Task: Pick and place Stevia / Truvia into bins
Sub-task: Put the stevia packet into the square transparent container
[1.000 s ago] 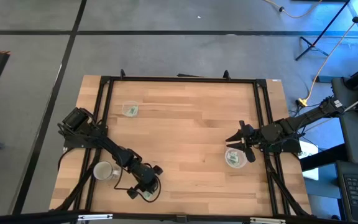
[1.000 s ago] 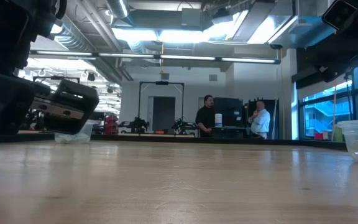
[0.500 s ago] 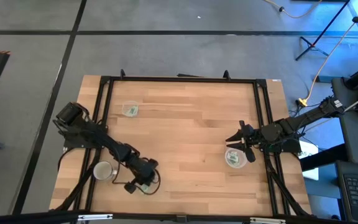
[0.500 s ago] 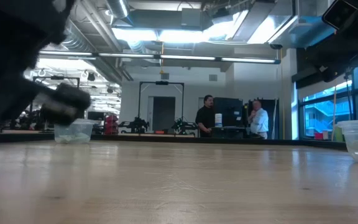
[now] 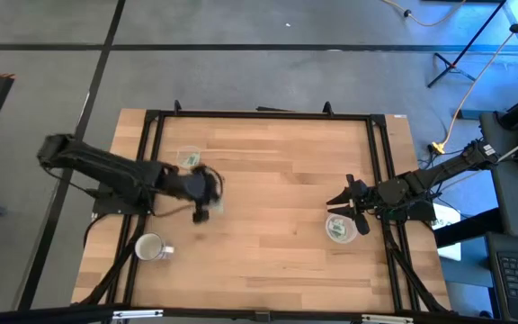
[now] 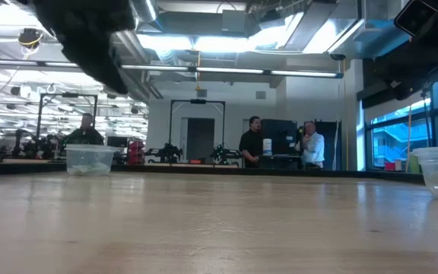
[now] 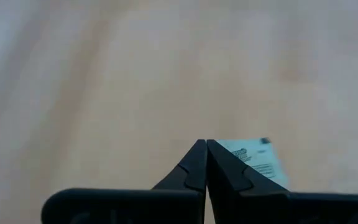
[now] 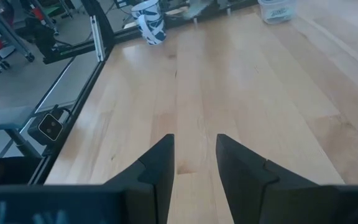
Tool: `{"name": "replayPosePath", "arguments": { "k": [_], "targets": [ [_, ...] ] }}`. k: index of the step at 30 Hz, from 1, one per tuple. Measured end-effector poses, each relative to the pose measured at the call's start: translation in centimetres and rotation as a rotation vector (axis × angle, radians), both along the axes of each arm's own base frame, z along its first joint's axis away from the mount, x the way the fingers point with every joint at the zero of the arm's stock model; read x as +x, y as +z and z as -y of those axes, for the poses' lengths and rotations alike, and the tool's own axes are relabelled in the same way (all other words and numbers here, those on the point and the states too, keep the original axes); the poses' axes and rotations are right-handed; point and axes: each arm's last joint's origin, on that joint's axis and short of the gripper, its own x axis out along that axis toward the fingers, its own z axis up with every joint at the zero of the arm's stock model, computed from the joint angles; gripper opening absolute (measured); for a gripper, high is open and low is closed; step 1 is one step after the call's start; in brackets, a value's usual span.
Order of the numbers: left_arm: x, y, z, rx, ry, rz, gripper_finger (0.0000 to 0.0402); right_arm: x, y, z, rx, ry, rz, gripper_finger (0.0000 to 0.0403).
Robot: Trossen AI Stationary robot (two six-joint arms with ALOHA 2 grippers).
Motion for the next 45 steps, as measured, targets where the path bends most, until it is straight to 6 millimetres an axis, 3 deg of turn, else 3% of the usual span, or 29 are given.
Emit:
{"name": "replayPosePath", "arguments": {
  "k": [8,17,27,37,45],
  "targets": [
    [-5.2,1.3,-5.2,0.291,0.551,-0.122,0.0002,0.0,0.0,0.0,-0.056,0.02,0.007,0.0123],
    [-6.8,1.2,-8.6,0.375,0.784,-0.224,0.0002,0.0,0.0,0.0,-0.07,0.024,0.009,0.0123],
    [-7.8,-3.6,-10.6,0.31,0.844,-0.275,0.0002,-0.1,-0.2,0.0,-0.078,0.025,-0.009,0.0123],
    [-7.8,-4.5,-11.7,0.262,0.892,-0.195,0.0002,-0.1,-0.2,0.0,-0.078,0.025,-0.011,0.0123],
    [-8.0,-6.1,-11.9,0.244,0.892,-0.247,0.0002,-0.1,-0.3,0.0,-0.08,0.025,-0.017,0.0123]
  ]
}}
